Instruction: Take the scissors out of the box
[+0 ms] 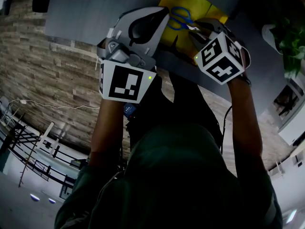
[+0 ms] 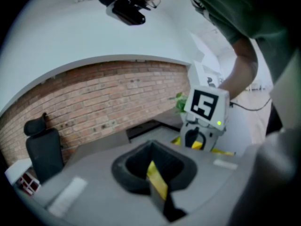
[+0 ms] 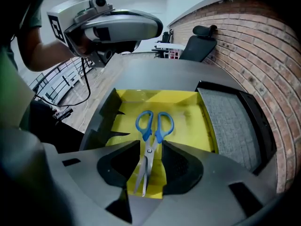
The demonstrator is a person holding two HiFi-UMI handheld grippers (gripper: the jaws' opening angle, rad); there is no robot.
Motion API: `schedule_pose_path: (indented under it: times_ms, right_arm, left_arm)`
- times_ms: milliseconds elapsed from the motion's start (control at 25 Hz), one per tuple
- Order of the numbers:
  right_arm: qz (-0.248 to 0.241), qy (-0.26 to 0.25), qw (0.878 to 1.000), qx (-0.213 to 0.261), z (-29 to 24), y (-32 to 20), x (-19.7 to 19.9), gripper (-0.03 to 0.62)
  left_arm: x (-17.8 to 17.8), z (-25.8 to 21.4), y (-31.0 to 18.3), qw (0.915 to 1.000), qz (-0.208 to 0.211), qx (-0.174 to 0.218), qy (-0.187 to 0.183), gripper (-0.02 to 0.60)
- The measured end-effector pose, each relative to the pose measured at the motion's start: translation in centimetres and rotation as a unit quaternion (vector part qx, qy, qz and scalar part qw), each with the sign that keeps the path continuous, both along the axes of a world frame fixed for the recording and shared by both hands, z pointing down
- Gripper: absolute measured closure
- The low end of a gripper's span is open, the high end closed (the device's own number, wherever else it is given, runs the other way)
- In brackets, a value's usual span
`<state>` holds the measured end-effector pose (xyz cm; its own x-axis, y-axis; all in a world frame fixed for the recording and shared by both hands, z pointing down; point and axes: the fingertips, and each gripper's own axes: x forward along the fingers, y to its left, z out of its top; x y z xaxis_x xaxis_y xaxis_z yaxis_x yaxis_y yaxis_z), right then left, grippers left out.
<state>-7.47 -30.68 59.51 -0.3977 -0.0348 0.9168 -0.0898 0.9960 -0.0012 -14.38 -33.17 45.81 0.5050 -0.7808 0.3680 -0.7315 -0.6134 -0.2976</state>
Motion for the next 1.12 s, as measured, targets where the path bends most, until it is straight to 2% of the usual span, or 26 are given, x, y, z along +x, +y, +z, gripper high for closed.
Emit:
schedule_pose_path:
  times_ms: [200, 360, 1120]
  right_arm:
    - [0.004, 0.024, 1.0, -0.016, 1.5, 0.1, 0.8, 0.465]
    - [0.016, 0.018, 1.0, -0.013, 1.6, -0.1, 0.9, 0.525]
    - [0.055, -0.035, 0.998, 0.027, -3.0, -0.7, -0.4, 0.526]
  left_arm:
    - [0.2, 0.6, -0.3, 1.0, -0.002, -0.005, 0.001, 0.583]
    - [0.4, 0.9, -0.2, 1.0, -0.001, -0.007, 0.002, 0.583]
    - [0.0, -3.4, 0.4, 0.9994, 0.016, 0.025, -0.016, 0.583]
